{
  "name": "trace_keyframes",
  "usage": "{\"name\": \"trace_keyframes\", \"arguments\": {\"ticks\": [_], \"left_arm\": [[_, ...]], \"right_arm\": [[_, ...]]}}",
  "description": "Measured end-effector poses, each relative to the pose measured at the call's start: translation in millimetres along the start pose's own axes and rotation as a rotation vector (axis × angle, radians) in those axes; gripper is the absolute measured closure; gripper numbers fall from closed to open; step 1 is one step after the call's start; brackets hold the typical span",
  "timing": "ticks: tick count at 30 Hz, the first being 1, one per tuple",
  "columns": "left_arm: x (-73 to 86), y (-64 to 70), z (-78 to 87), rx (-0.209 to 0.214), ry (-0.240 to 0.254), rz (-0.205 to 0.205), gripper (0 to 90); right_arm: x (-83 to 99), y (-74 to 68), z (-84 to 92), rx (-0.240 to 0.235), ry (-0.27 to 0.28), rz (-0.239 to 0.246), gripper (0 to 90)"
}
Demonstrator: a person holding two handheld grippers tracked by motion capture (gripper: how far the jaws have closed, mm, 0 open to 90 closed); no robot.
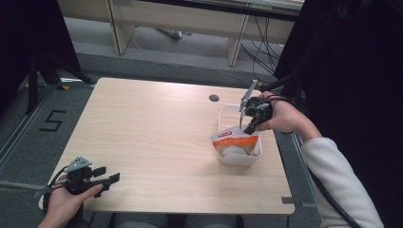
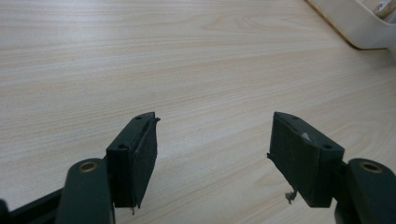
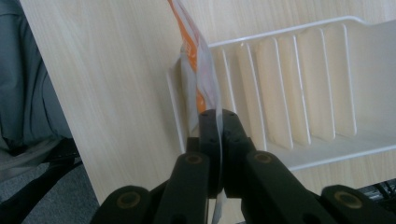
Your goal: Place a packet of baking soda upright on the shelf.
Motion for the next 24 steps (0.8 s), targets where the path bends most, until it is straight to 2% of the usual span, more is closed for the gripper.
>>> {"name": "trace_keyframes", "arguments": {"ticks": [1, 3, 8, 9, 12, 14, 18, 19, 24], "left_arm": [[0.1, 0.0, 0.2, 0.002, -0.003, -0.001, 31.6], [0.2, 0.2, 0.1, 0.003, -0.004, -0.001, 31.6], [0.2, 0.2, 0.1, 0.001, -0.004, -0.001, 31.6], [0.1, 0.1, 0.2, 0.001, -0.004, -0.003, 31.6], [0.2, 0.3, 0.0, 0.001, -0.003, -0.002, 31.6], [0.1, 0.3, 0.1, 0.001, -0.002, -0.002, 31.6], [0.0, 0.1, 0.1, 0.0, -0.002, -0.004, 31.6], [-0.1, 0.2, 0.2, 0.001, -0.001, -0.004, 31.6], [-0.2, 0.0, 0.4, 0.0, -0.001, -0.004, 31.6]], "right_arm": [[1.7, -0.3, -0.8, 0.004, -0.007, -0.022, 89.9], [3.5, 1.2, -2.3, 0.002, 0.001, -0.006, 90.0], [8.5, 1.4, -4.8, 0.003, -0.003, -0.015, 90.0], [9.6, 0.7, -5.0, 0.004, -0.005, -0.031, 90.0], [12.7, 2.5, -7.2, 0.005, -0.01, -0.016, 90.0], [14.8, 1.9, -8.3, 0.001, -0.016, -0.041, 90.0], [17.6, 3.3, -11.3, -0.005, -0.021, -0.031, 90.0], [18.9, 2.6, -11.8, -0.003, -0.028, -0.044, 90.0], [21.6, 1.5, -14.3, -0.011, -0.025, -0.044, 90.0]]}}
Point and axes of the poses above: each handheld gripper's, and its own axes: z roughly backward along the jaws, x roughly out of its underside, y roughly to its right, the point moved 9 cm from there along -z, roughly forward along the jaws, and after that the axes turned 10 degrees about -y, right-handed, at the moved point
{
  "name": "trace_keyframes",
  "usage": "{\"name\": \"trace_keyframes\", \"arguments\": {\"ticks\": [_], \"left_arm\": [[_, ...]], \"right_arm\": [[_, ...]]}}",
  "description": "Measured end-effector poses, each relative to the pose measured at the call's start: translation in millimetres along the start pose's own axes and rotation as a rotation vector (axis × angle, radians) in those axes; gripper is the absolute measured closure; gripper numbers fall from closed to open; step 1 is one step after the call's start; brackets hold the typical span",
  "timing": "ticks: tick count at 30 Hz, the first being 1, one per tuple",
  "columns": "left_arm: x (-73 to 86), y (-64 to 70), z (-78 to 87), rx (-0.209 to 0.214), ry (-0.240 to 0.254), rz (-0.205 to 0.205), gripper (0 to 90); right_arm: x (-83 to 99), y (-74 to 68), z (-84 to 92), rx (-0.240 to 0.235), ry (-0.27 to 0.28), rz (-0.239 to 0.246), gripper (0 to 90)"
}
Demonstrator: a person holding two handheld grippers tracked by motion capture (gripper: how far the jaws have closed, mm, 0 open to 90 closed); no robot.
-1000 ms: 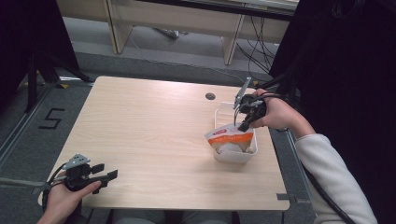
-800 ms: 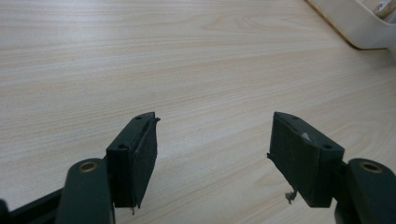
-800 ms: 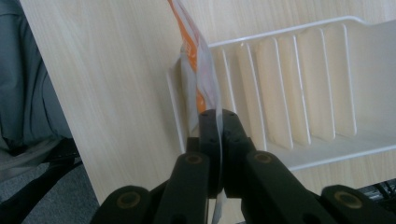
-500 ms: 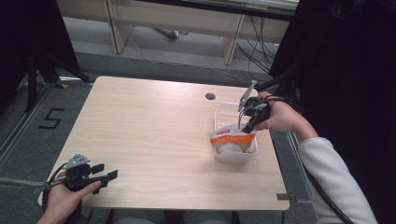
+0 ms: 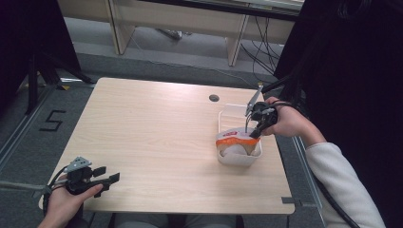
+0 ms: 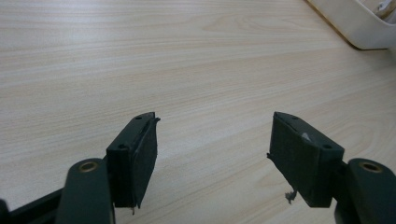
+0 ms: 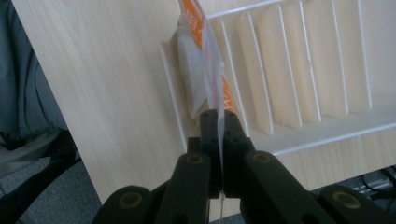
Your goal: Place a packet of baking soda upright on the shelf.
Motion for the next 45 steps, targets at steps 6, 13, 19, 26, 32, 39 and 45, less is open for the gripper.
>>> {"name": "trace_keyframes", "arguments": {"ticks": [6, 13, 19, 26, 32, 39, 45], "left_arm": [[-0.1, 0.2, -0.1, 0.001, 0.001, -0.001, 31.6], [0.0, 0.3, 0.0, 0.0, 0.001, -0.002, 31.6], [-0.1, 0.7, -0.3, 0.002, 0.002, -0.002, 31.6], [0.2, 0.7, -0.2, 0.002, 0.0, -0.001, 31.6], [0.2, 0.6, 0.0, 0.002, 0.0, -0.005, 31.6], [0.5, 1.1, -0.2, 0.005, -0.002, -0.003, 31.7], [-0.4, 1.8, 0.2, 0.003, 0.005, -0.009, 31.6]], "right_arm": [[-3.9, -6.2, 4.2, -0.018, 0.041, -0.035, 79.5], [-15.8, -10.9, 12.8, -0.019, 0.125, -0.037, 62.3], [-36.5, -16.7, 27.5, -0.02, 0.279, -0.076, 52.2], [-59.5, -28.5, 31.4, -0.017, 0.37, -0.066, 47.6], [-74.3, -37.1, 28.8, 0.007, 0.402, -0.057, 44.5], [-94.0, -55.0, 20.7, 0.029, 0.499, -0.031, 44.2], [-103.8, -76.0, 9.9, 0.032, 0.538, 0.007, 44.3]]}}
Point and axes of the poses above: each handheld gripper's, and its own axes: z roughly backward along the jaws, x roughly out of its underside, y roughly to its right, the point moved 9 cm from there along -z, roughly forward along the jaws, and after that the axes turned 10 degrees about -y, right-handed, at the moved point
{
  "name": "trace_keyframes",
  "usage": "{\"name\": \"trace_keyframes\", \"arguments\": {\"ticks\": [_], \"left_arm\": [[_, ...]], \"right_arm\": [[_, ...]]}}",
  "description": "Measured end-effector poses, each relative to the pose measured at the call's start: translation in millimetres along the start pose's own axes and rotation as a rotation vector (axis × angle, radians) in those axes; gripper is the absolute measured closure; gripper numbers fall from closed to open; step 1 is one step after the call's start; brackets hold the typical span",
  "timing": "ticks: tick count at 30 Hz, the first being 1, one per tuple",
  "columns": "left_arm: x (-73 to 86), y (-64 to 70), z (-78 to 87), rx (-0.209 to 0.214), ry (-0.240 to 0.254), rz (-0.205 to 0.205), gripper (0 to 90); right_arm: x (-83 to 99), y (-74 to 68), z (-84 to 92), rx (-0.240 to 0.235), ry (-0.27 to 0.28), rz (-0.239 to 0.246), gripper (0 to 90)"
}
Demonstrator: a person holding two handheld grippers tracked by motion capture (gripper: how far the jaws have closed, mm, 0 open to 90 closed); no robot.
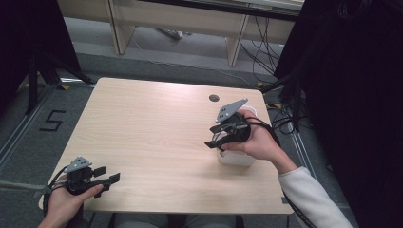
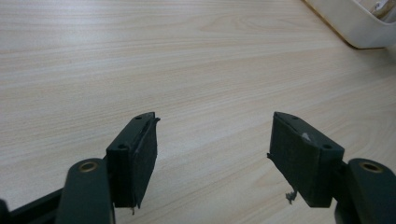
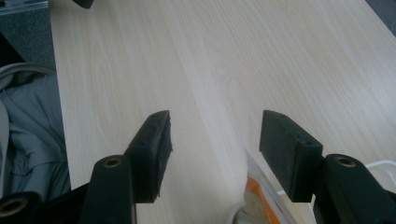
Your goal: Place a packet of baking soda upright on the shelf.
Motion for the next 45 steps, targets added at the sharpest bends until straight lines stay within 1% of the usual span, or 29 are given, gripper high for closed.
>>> {"name": "trace_keyframes", "arguments": {"ticks": [1, 2, 3, 5, 6, 8, 11, 12, 14, 16, 18, 19, 20, 23, 26, 30, 31, 32, 34, 35, 37, 38, 39, 40, 41, 42, 43, 44, 45], "left_arm": [[0.1, 0.2, 0.0, 0.0, -0.001, 0.002, 31.6], [0.1, 0.1, -0.1, 0.0, -0.001, 0.003, 31.6], [0.1, 0.2, -0.1, 0.002, -0.001, 0.001, 31.6], [0.1, 0.0, -0.1, 0.002, -0.001, 0.001, 31.6], [0.1, 0.0, -0.1, 0.002, -0.001, 0.001, 31.6], [0.1, 0.0, -0.1, 0.0, -0.001, 0.002, 31.6], [0.1, 0.2, 0.0, 0.0, -0.001, 0.002, 31.6], [0.0, 0.2, 0.0, 0.0, 0.0, 0.002, 31.6], [-0.1, 0.3, 0.0, 0.002, 0.0, 0.001, 31.5], [-0.3, 1.1, -0.4, 0.008, 0.003, -0.003, 31.4], [-0.3, 2.6, -0.4, 0.017, 0.001, 0.0, 31.3], [-0.9, 2.8, -0.2, 0.017, 0.005, -0.015, 31.2], [-1.1, 3.4, -0.4, 0.019, 0.007, -0.013, 31.2], [-0.8, 2.9, -0.3, 0.018, 0.004, -0.015, 31.2], [-0.9, 3.3, -0.5, 0.017, 0.005, -0.013, 31.2], [-0.9, 3.2, -0.5, 0.017, 0.006, -0.013, 31.2], [-0.9, 3.3, -0.5, 0.018, 0.006, -0.013, 31.2], [-0.9, 3.3, -0.5, 0.018, 0.005, -0.013, 31.2], [-0.8, 3.5, -0.8, 0.021, 0.005, -0.017, 31.2], [-0.5, 4.1, -1.2, 0.026, 0.003, -0.014, 31.1], [-0.9, 5.1, -0.9, 0.03, 0.007, -0.013, 31.0], [-1.2, 4.9, 0.0, 0.025, 0.007, -0.024, 31.0], [-1.3, 5.5, 0.0, 0.028, 0.009, -0.021, 31.0], [-1.2, 5.6, -0.1, 0.03, 0.007, -0.023, 31.0], [-1.2, 5.8, -0.2, 0.032, 0.007, -0.023, 30.9], [-1.7, 6.2, -0.5, 0.036, 0.013, -0.024, 31.0], [-1.7, 6.4, -0.2, 0.035, 0.012, -0.026, 31.0], [-1.7, 7.1, 0.0, 0.041, 0.013, -0.03, 30.9], [-1.7, 7.0, 0.4, 0.043, 0.011, -0.041, 31.0]], "right_arm": [[0.1, -2.5, -1.6, 0.007, 0.01, -0.016, 43.8], [-0.1, -2.5, -4.6, 0.024, 0.018, 0.001, 43.6], [0.8, -4.8, -6.9, 0.031, 0.024, -0.008, 43.7], [2.0, -10.1, -11.6, 0.019, 0.038, -0.006, 43.4], [2.0, -12.1, -14.2, 0.017, 0.047, 0.013, 43.4], [2.7, -16.6, -18.6, 0.011, 0.06, 0.01, 43.2], [3.8, -26.6, -25.6, -0.017, 0.067, 0.022, 43.1], [4.0, -29.9, -29.2, -0.024, 0.069, 0.038, 42.8], [6.5, -38.3, -36.0, -0.046, 0.063, 0.049, 42.7], [10.1, -45.9, -43.3, -0.064, 0.06, 0.038, 42.8], [13.8, -51.7, -52.7, -0.077, 0.063, 0.055, 43.2], [17.6, -55.9, -56.5, -0.084, 0.05, 0.036, 43.3], [19.2, -59.8, -61.4, -0.093, 0.051, 0.054, 43.5], [25.6, -68.9, -72.3, -0.114, 0.047, 0.062, 43.6], [32.7, -75.8, -82.1, -0.132, 0.045, 0.05, 43.8], [42.0, -82.0, -92.7, -0.141, 0.048, 0.034, 44.3], [43.7, -84.6, -94.1, -0.146, 0.053, 0.027, 44.6], [46.4, -86.7, -95.1, -0.148, 0.05, 0.004, 44.7], [50.3, -90.7, -99.5, -0.153, 0.06, 0.0, 44.9], [53.7, -93.2, -102.1, -0.161, 0.054, -0.013, 44.8], [59.8, -98.1, -109.1, -0.174, 0.052, -0.004, 45.5], [64.8, -100.3, -111.2, -0.179, 0.036, -0.027, 45.7], [68.6, -101.3, -113.6, -0.175, 0.03, -0.033, 46.1], [70.5, -102.1, -116.4, -0.181, 0.042, -0.015, 46.3], [73.1, -102.8, -117.6, -0.184, 0.042, -0.017, 46.5], [75.4, -103.8, -117.9, -0.185, 0.043, -0.032, 46.9], [78.3, -101.8, -117.5, -0.163, 0.035, -0.045, 47.1], [79.2, -103.4, -116.1, -0.168, 0.041, -0.064, 47.3], [80.6, -102.0, -115.9, -0.162, 0.046, -0.053, 47.4]]}}
Point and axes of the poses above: each handheld gripper's, and its own axes: z roughly backward along the jaws, x roughly out of its underside, y roughly to its right, the point moved 9 cm from there along -z, roughly forward along the jaws, and after that the axes turned 10 degrees about -y, right-handed, at the moved point
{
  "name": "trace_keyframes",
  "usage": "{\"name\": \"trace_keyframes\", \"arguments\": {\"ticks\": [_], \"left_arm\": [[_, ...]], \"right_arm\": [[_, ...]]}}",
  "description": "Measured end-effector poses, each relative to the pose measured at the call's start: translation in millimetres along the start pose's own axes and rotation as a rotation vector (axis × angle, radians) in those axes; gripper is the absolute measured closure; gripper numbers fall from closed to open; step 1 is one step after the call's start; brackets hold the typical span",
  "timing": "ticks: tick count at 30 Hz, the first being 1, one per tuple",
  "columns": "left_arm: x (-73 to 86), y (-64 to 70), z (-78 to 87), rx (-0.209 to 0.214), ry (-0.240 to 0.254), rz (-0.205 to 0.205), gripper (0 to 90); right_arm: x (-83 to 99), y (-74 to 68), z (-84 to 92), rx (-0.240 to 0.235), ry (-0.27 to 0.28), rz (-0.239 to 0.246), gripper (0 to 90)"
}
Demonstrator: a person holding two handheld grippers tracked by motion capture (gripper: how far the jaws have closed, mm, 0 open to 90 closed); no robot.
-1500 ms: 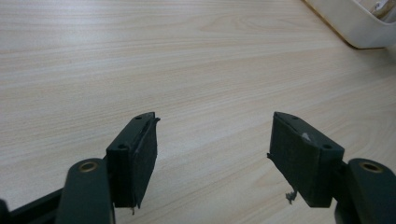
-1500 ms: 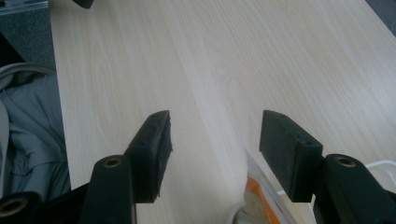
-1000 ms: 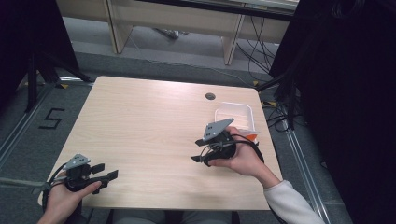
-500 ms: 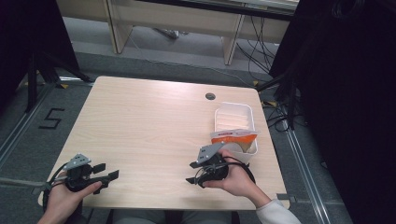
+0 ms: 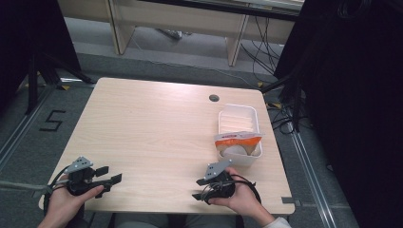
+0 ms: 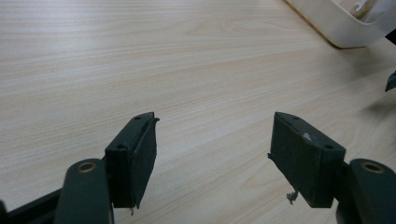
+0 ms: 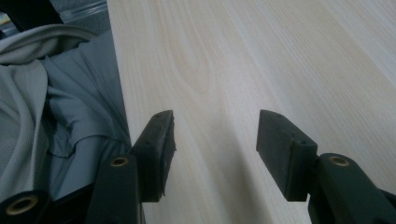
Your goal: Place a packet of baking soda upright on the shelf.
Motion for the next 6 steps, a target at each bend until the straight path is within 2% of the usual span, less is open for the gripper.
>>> {"name": "trace_keyframes", "arguments": {"ticks": [1, 2, 4, 5, 6], "left_arm": [[-0.1, 0.1, 0.3, -0.004, 0.0, 0.0, 30.9], [0.0, 0.6, 0.1, 0.0, -0.001, 0.008, 31.0], [-0.9, 1.3, -1.0, 0.007, 0.008, 0.01, 31.0], [-0.8, 1.1, -0.6, 0.005, 0.004, 0.005, 31.0], [-0.9, 1.2, -0.7, 0.005, 0.005, 0.006, 31.0]], "right_arm": [[1.2, -1.5, 1.8, -0.004, 0.006, -0.029, 47.5], [2.8, -2.8, 2.2, -0.013, 0.009, -0.038, 47.5], [7.2, -1.8, 3.1, 0.004, -0.001, -0.039, 47.7], [8.2, -4.1, 3.5, -0.01, 0.004, -0.048, 48.3], [9.4, -3.8, 5.1, -0.004, 0.003, -0.043, 48.7]]}}
Point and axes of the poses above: each handheld gripper's, and its own axes: z roughly backward along the jaws, x roughly out of its underside, y roughly to its right, the point moved 9 cm from there along -z, roughly forward along the jaws, and after that the axes turned 10 degrees about -y, right-handed, at the moved point
